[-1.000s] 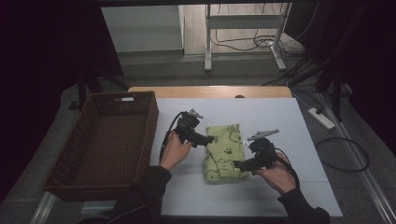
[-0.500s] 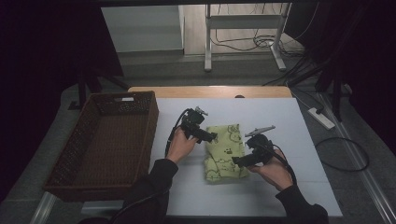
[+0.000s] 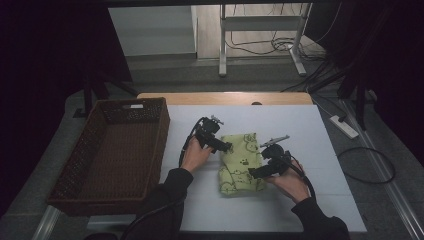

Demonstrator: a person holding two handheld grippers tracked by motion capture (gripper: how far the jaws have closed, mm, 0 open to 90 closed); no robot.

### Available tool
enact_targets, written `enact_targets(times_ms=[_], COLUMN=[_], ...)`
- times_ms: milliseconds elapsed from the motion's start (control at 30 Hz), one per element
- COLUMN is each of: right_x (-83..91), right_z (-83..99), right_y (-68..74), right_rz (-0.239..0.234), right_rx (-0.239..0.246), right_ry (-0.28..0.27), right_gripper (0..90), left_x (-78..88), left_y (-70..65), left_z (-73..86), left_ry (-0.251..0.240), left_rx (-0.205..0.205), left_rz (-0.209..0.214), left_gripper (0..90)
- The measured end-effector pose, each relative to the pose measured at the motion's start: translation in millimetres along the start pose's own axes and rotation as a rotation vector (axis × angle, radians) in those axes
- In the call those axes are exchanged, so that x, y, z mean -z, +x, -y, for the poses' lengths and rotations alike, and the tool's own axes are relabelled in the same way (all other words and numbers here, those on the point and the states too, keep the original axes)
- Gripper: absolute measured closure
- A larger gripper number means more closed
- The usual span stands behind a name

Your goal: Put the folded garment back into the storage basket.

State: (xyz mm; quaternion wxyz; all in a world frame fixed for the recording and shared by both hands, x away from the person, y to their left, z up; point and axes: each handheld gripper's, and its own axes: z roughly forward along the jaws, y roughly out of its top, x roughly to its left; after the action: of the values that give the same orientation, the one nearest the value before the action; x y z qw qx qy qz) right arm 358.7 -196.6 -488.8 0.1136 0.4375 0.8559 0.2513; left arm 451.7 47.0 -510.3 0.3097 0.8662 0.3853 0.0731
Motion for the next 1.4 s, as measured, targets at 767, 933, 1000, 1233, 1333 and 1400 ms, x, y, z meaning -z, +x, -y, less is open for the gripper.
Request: enact_targets(times_ms=[767, 933, 1000, 1233, 1333, 1400], right_x=[-21.7, -19.9, -17.2, -10.8, -10.2, -9.8], right_z=[13.8, 13.0, 12.8, 12.1, 11.7, 11.7], right_y=[-6.8, -5.6, -4.1, 1.0, 1.5, 1.8], right_rz=[-0.015, -0.015, -0.027, -0.111, -0.130, -0.157], right_rx=[-0.029, -0.030, -0.022, -0.019, -0.036, -0.058], right_ry=[0.068, 0.077, 0.077, 0.075, 0.083, 0.089], right_gripper=[0.0, 4.8, 13.0, 44.4, 52.8, 61.5], left_x=[-19.2, -18.7, -16.7, -10.1, -9.0, -8.6], left_y=[7.5, 5.3, 4.9, 0.3, -0.8, -1.1], left_z=[5.0, 2.2, 1.8, -0.7, -0.3, 0.9], left_ry=[0.057, 0.081, 0.086, 0.106, 0.101, 0.094], left_rx=[0.025, 0.027, 0.024, 0.020, 0.025, 0.036], left_rz=[0.026, 0.019, 0.028, 0.073, 0.100, 0.133], left_gripper=[0.0, 0.5, 4.3, 28.1, 43.7, 49.0])
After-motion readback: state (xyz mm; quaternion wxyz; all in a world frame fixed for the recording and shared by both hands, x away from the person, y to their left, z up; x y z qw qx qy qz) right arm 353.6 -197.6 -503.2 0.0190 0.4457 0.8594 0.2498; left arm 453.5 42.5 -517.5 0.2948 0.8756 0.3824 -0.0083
